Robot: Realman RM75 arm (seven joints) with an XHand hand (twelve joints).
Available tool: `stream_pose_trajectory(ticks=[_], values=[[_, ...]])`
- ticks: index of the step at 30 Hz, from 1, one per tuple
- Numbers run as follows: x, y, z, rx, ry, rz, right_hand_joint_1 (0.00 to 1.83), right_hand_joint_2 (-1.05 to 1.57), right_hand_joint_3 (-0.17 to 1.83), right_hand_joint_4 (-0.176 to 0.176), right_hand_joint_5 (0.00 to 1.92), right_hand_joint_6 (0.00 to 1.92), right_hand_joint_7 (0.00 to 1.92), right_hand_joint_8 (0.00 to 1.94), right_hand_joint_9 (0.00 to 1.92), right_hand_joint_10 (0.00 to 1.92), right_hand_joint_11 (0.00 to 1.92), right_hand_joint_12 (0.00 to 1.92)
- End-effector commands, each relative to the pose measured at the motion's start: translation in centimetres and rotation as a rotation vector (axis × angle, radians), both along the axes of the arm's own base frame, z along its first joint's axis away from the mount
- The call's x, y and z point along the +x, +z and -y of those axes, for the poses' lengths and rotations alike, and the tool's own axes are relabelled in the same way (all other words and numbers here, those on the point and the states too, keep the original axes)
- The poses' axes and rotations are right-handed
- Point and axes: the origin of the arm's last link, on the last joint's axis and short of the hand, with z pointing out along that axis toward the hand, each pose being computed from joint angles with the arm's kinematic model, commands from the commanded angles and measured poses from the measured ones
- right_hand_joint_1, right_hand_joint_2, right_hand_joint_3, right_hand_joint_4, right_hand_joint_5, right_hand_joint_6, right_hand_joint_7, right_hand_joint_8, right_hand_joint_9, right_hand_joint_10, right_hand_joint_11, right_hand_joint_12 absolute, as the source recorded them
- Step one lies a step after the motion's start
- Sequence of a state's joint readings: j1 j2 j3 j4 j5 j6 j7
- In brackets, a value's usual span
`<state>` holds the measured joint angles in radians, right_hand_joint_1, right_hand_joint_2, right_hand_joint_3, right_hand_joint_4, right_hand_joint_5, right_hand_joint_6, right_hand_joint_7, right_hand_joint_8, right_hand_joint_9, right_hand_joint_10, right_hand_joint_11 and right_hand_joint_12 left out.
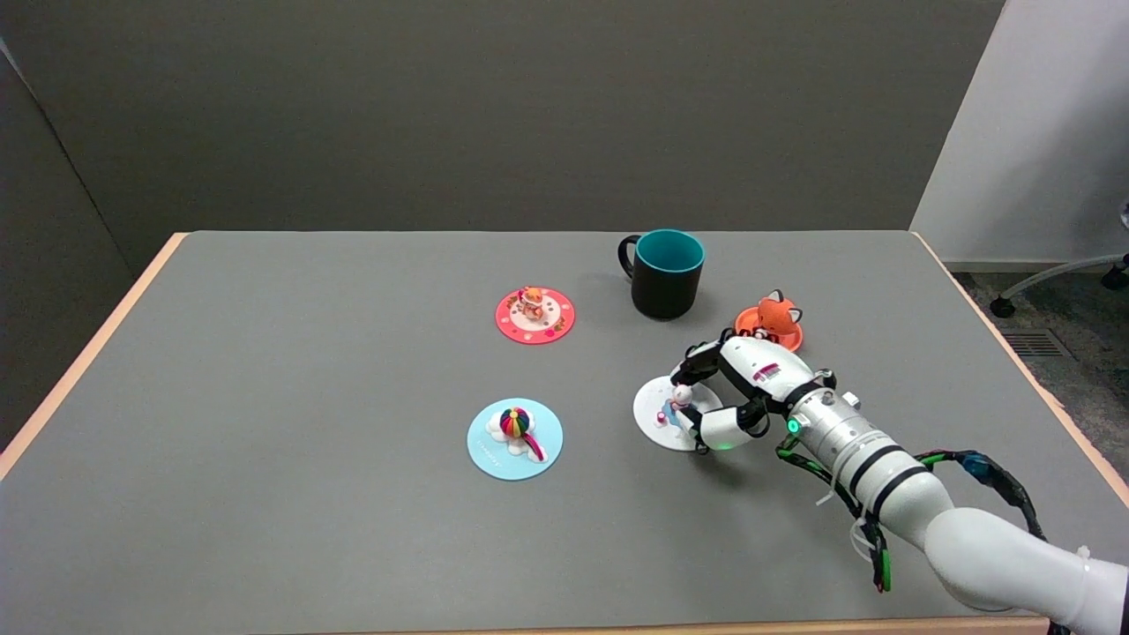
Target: Pick up the white cup lid.
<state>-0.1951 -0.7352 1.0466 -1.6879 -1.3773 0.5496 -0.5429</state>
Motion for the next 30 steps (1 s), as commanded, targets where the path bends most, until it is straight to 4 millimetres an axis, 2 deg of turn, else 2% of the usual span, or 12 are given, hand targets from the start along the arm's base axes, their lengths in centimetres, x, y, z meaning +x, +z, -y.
stream_pose_trajectory(ticks=[1, 4, 5, 7, 8, 9, 10, 13, 15, 17, 22, 30], values=[[-0.2, 1.5, 0.9, 0.019, -0.031, -0.047, 1.00, 0.66, 0.83, -0.053, 0.81, 0.28, 0.77, 0.48, 0.62, 0.47, 0.48, 0.22], [-0.2, 1.5, 0.9, 0.018, -0.031, -0.048, 0.98, 0.72, 0.77, -0.032, 0.82, 0.35, 0.74, 0.57, 0.64, 0.51, 0.49, 0.23], [-0.2, 1.5, 0.9, 0.018, -0.031, -0.048, 0.95, 0.70, 0.86, -0.025, 0.82, 0.38, 0.70, 0.63, 0.62, 0.56, 0.50, 0.21], [-0.2, 1.5, 0.9, 0.019, -0.031, -0.051, 1.03, 0.74, 0.76, -0.010, 0.79, 0.45, 0.65, 0.72, 0.62, 0.60, 0.52, 0.21], [-0.2, 1.5, 0.9, 0.019, -0.031, -0.052, 1.00, 1.04, 0.35, 0.008, 0.76, 1.12, 0.57, 0.85, 0.58, 0.69, 0.51, 0.26], [-0.2, 1.6, 0.9, 0.018, -0.031, -0.052, 0.99, 1.14, 0.21, 0.017, 0.74, 1.36, 0.53, 0.92, 0.56, 0.75, 0.51, 0.28], [-0.1, 1.5, 0.9, 0.018, -0.028, -0.054, 0.98, 1.15, 0.21, 0.021, 0.73, 1.38, 0.51, 0.94, 0.55, 0.76, 0.51, 0.28], [0.1, 1.5, 1.0, 0.015, -0.019, -0.052, 0.87, 1.22, 0.23, 0.067, 0.60, 1.57, 0.26, 1.15, 0.46, 0.90, 0.54, 0.28], [0.3, 1.5, 1.0, 0.015, -0.015, -0.051, 0.81, 1.27, 0.24, 0.063, 0.51, 1.70, 0.13, 1.22, 0.41, 0.98, 0.54, 0.27], [0.4, 1.5, 1.1, 0.014, -0.009, -0.049, 1.03, 0.87, 0.82, 0.056, 0.24, 1.32, 0.07, 1.17, 0.40, 0.98, 0.58, 0.21], [1.1, 1.2, 1.2, 0.016, 0.011, -0.042, 1.05, 0.90, 0.83, 0.055, 0.12, 1.39, 0.01, 1.16, 0.34, 1.07, 0.58, 0.21], [2.0, 0.6, 1.4, 0.036, 0.038, -0.036, 1.06, 0.92, 0.84, 0.054, 0.09, 1.41, 0.00, 1.16, 0.31, 1.11, 0.58, 0.20]])
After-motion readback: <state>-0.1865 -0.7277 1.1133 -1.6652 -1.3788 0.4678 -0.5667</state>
